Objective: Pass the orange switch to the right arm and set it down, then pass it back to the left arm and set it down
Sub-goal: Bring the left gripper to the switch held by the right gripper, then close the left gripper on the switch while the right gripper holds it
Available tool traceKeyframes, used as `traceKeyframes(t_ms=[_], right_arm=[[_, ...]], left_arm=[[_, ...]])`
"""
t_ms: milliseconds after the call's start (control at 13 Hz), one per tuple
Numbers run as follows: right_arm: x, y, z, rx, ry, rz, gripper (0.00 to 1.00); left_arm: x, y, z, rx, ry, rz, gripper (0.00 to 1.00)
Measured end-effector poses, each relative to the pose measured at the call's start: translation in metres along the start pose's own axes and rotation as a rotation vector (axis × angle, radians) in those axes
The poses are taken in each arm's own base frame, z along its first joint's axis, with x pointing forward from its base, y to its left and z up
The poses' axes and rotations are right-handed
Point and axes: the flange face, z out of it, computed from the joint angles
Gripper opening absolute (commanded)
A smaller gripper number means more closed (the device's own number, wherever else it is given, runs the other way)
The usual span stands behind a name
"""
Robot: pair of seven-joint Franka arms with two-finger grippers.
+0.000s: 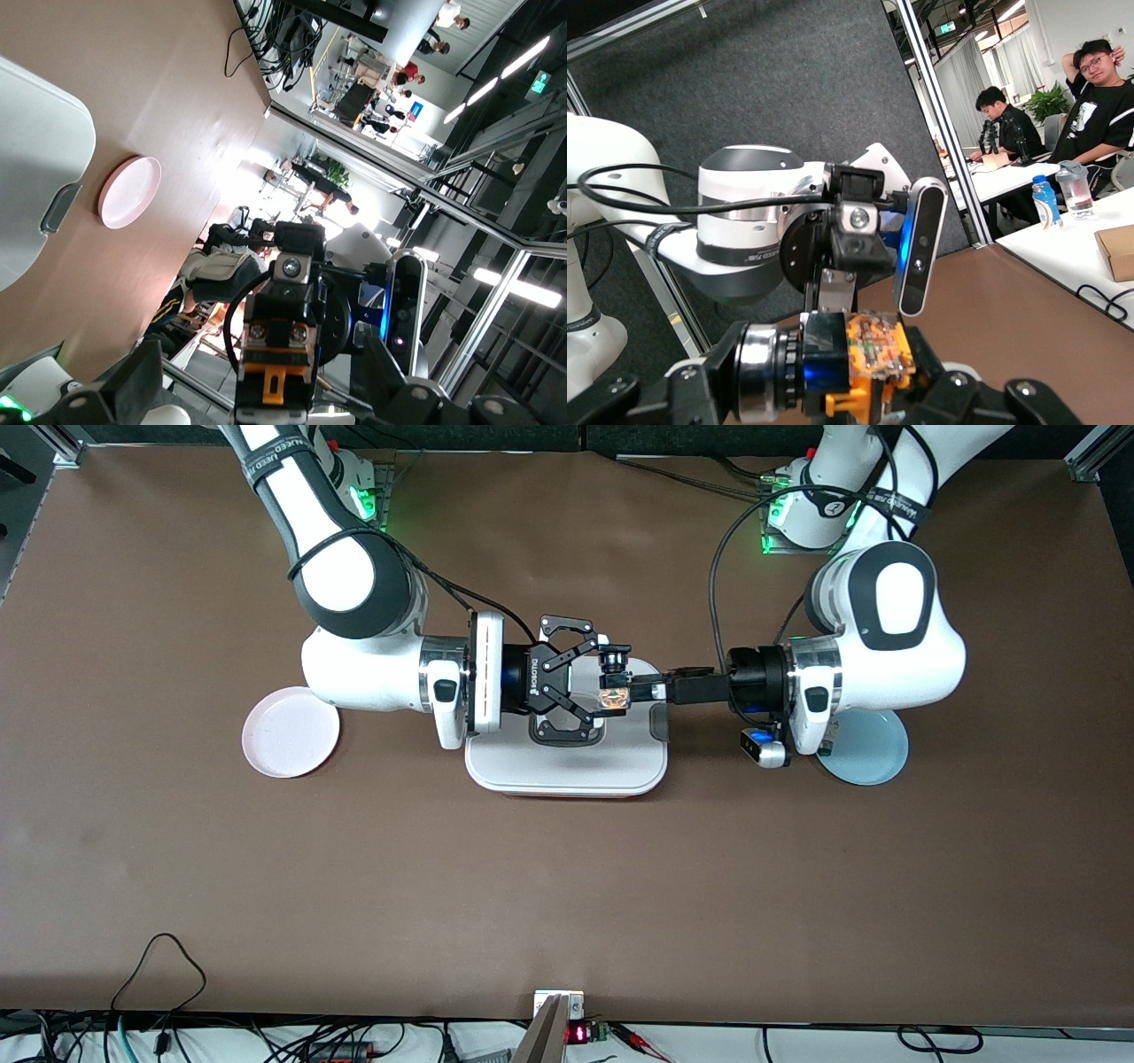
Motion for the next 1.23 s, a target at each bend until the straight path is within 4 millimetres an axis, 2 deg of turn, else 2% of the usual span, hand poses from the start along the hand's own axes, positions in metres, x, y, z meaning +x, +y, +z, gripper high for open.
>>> traceKeyframes(t_ms=[77,463,540,617,772,1003,1080,1157,1235], right_arm=[[0.0000,0.0000,0.0000,0.000,0.000,0.000,0.26],[-0.0002,-0.0005,0.0007,0.000,-0.001,0.000,0.26],[-0.0002,-0.0004,0.0007,0.000,-0.001,0.000,0.26],[-0.0003,-0.0005,0.0009,0.000,-0.001,0.000,0.27],[-0.0015,-0.0005,0.0018,0.001,-0.002,0.002,0.28],[-0.0022,-0.0008,0.0026,0.001,0.000,0.024,0.32],[-0.0022,-0.0008,0.0026,0.001,0.000,0.024,0.46],[-0.0022,-0.0008,0.0026,0.001,0.000,0.025,0.48],[-0.0022,-0.0008,0.0026,0.001,0.000,0.025,0.91]], left_arm=[[-0.0023,-0.0009,0.0051,0.001,0.005,-0.001,0.92],[-0.0016,-0.0014,0.0050,0.002,0.012,-0.001,0.61],[-0.0014,-0.0013,0.0047,0.002,0.013,-0.002,0.46],[-0.0013,-0.0012,0.0045,0.001,0.013,-0.007,0.15],[-0.0005,-0.0004,0.0029,-0.003,0.015,-0.011,0.00],[-0.0003,0.0004,0.0022,-0.005,0.016,-0.001,0.00],[-0.0003,0.0004,0.0022,-0.005,0.016,-0.001,0.00],[-0.0003,0.0004,0.0022,-0.005,0.016,-0.001,0.00],[-0.0003,0.0004,0.0022,-0.005,0.016,-0.001,0.00]])
